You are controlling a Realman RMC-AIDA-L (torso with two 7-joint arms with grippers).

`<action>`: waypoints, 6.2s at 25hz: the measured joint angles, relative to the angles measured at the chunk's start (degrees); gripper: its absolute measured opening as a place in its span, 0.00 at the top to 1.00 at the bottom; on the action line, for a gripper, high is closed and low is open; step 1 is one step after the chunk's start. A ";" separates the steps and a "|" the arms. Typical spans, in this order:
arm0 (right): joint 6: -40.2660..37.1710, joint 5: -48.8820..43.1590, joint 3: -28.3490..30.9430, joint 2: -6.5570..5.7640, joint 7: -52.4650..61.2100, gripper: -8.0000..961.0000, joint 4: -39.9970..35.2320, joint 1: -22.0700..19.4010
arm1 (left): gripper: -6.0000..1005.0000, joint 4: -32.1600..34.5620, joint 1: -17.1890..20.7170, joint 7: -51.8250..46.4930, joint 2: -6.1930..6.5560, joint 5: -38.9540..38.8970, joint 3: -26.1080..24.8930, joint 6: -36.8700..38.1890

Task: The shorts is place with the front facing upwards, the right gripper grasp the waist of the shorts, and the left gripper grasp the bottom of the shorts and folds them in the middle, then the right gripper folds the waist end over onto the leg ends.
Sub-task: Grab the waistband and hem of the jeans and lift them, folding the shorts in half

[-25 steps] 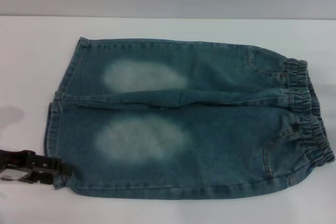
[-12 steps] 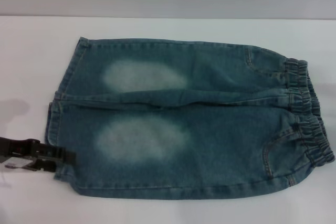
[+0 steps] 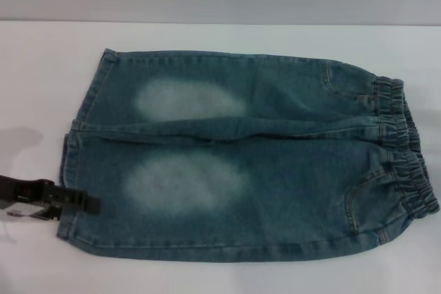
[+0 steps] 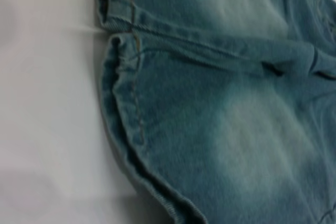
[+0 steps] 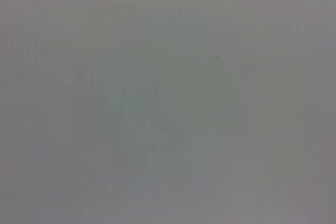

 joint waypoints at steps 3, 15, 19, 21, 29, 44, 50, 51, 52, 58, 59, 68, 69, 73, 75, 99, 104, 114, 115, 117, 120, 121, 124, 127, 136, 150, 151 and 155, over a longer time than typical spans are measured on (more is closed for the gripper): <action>0.00 0.00 0.07 0.02 0.00 0.24 0.10 0.00 | 0.24 -0.46 -0.46 0.69 -0.22 0.00 1.59 1.21; 0.00 0.00 -0.23 0.12 0.01 0.24 0.28 0.00 | 0.24 -2.16 -0.80 2.10 0.62 0.00 2.94 2.22; -0.01 0.00 -0.23 0.13 0.00 0.24 0.38 0.00 | 0.25 -2.11 -0.73 2.17 0.68 0.00 2.90 2.33; -0.01 0.00 -0.19 0.12 0.00 0.24 0.38 0.00 | 0.25 -2.16 -0.74 2.46 0.81 0.18 2.74 2.54; 0.18 0.02 0.26 0.12 0.00 0.24 0.30 0.00 | 0.25 -1.70 -0.94 1.59 0.67 0.71 2.72 2.50; 1.52 0.44 0.30 -0.05 -0.06 0.24 -0.08 -0.08 | 0.88 -0.78 -1.91 -0.45 0.39 2.05 1.92 1.62; 1.57 0.45 0.52 -0.06 0.15 0.24 -0.12 -0.12 | 0.95 -0.78 -3.24 -0.66 -0.07 1.93 1.20 1.32; 1.53 0.52 0.95 -0.06 0.79 0.24 -0.21 -0.22 | 0.95 -0.78 -3.44 -0.76 -0.19 1.92 0.93 1.03; 1.41 0.57 1.36 -0.06 1.79 0.24 -0.42 -0.35 | 0.96 -0.78 -3.44 -0.76 -0.19 1.92 0.93 1.03; 1.60 -2.24 1.07 -0.54 9.18 0.24 -3.13 -0.71 | 0.98 -0.21 -3.88 -1.02 -0.51 1.91 -2.54 0.36; 1.83 -4.16 1.05 -0.76 11.47 0.24 -3.90 -0.71 | 0.98 0.06 -3.88 -1.00 -0.60 1.83 -3.66 0.33; -2.15 -39.88 0.99 -4.52 48.65 0.24 -16.13 -1.10 | 0.98 2.30 -3.69 0.55 -1.60 2.20 -5.90 -5.99; -4.22 -43.61 0.99 -4.80 52.15 0.24 -18.27 -1.48 | 0.98 2.30 -3.66 0.75 -1.60 2.20 -5.90 -6.11; -13.19 -54.23 1.00 -7.08 65.20 0.24 -25.18 -2.22 | 0.98 2.30 -3.53 1.62 -1.60 2.20 -5.90 -6.72; -18.82 -59.41 1.00 -8.69 70.85 0.24 -27.43 -1.83 | 0.98 2.30 -3.51 1.92 -1.59 2.20 -5.91 -6.85; -41.08 -104.96 -0.20 -13.59 100.96 0.24 -48.11 8.34 | 0.98 3.06 -4.37 2.83 -2.07 2.29 -4.54 -6.29; -40.51 -111.13 -3.85 -13.15 100.79 0.24 -47.85 9.68 | 0.98 3.08 -4.38 2.83 -2.07 2.29 -4.54 -6.14; -36.07 -122.26 -4.35 -9.69 101.04 0.24 -48.43 11.09 | 0.98 3.08 -4.47 2.83 -2.09 2.50 -4.56 -5.74; -35.71 -122.56 -4.50 -9.44 101.03 0.24 -48.31 11.11 | 0.98 3.08 -4.47 2.83 -2.09 2.59 -4.56 -5.73; -35.26 -122.65 -4.73 -9.05 101.03 0.24 -48.16 11.11 | 0.98 3.08 -4.46 2.82 -2.09 2.64 -4.56 -5.69; -34.68 -122.71 -4.83 -8.44 100.88 0.24 -48.04 11.13 | 0.98 3.31 -4.31 2.82 -2.12 2.66 -4.56 -5.66; -34.50 -122.77 -4.87 -8.29 100.83 0.24 -48.04 11.13 | 0.98 3.37 -4.28 2.82 -2.14 2.67 -4.56 -5.65; -34.01 -123.01 -5.13 -8.01 100.80 0.24 -48.23 10.92 | 0.98 3.42 -4.22 2.82 -2.18 2.69 -4.56 -5.47; -33.83 -123.13 -5.53 -7.87 100.76 0.24 -48.38 10.66 | 0.98 3.49 -4.03 2.84 -2.18 2.72 -4.55 -5.31; -32.11 -123.62 -6.59 -7.10 100.51 0.24 -48.22 10.68 | 0.98 3.52 -3.79 3.40 -2.33 2.73 -4.63 -5.32; -31.95 -123.30 -6.83 -5.81 100.44 0.24 -48.02 11.07 | 0.98 3.52 -3.32 4.08 -2.34 2.72 -4.55 -5.33; -31.96 -123.14 -6.73 -5.78 100.42 0.24 -48.12 11.07 | 0.98 3.52 -3.30 4.13 -2.34 2.72 -4.55 -5.33; -32.37 -121.25 -6.58 -5.89 100.36 0.24 -48.39 10.88 | 0.98 3.50 -3.23 4.30 -2.34 2.72 -4.55 -5.36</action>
